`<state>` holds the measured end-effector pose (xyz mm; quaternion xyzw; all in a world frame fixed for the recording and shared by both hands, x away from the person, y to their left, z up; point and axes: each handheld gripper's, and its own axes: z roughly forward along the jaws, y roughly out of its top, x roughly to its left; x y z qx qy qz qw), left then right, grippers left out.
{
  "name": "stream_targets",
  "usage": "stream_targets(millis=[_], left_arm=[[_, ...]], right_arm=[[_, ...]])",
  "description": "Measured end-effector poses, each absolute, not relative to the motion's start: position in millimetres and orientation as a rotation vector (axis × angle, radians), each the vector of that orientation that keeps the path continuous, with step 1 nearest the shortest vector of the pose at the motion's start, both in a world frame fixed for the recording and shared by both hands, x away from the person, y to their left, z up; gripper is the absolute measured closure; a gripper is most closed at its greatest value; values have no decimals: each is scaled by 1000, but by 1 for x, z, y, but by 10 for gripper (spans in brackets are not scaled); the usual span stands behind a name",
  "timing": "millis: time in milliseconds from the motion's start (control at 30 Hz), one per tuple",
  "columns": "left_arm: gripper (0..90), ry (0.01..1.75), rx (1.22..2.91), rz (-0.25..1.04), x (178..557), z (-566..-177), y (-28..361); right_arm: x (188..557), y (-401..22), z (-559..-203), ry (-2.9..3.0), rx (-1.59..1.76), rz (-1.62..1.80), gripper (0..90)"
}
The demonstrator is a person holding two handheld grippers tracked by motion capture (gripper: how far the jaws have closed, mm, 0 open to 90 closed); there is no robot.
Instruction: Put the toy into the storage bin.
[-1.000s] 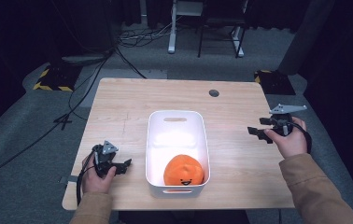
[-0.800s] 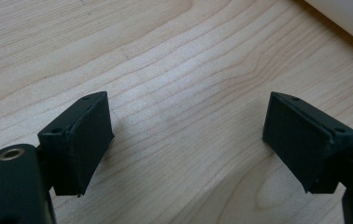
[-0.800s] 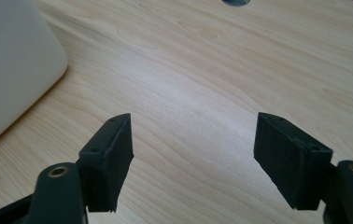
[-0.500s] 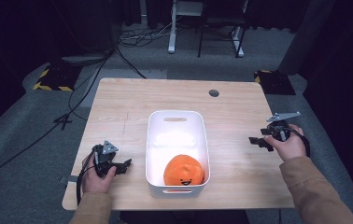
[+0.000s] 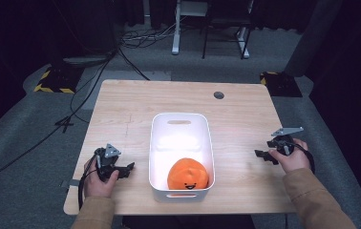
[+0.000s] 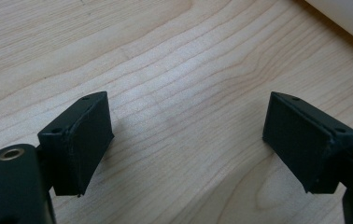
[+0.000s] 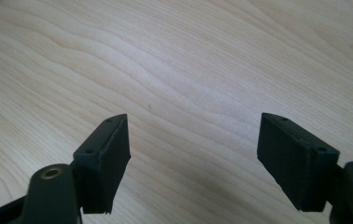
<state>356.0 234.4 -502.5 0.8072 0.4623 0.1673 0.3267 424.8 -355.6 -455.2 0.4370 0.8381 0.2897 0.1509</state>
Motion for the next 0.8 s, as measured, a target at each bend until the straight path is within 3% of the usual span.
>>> stream_targets(millis=[367, 633, 800], left_arm=[[162, 1209, 2113, 440, 356, -503, 234], [163, 1216, 2111, 446, 355, -503, 234], [162, 1216, 2111, 444, 355, -503, 234]], right_arm=[[416, -360, -477, 2374, 1230, 849, 250], [413, -359, -503, 2277, 1166, 992, 150], [414, -360, -503, 2293, 1164, 1000, 140]])
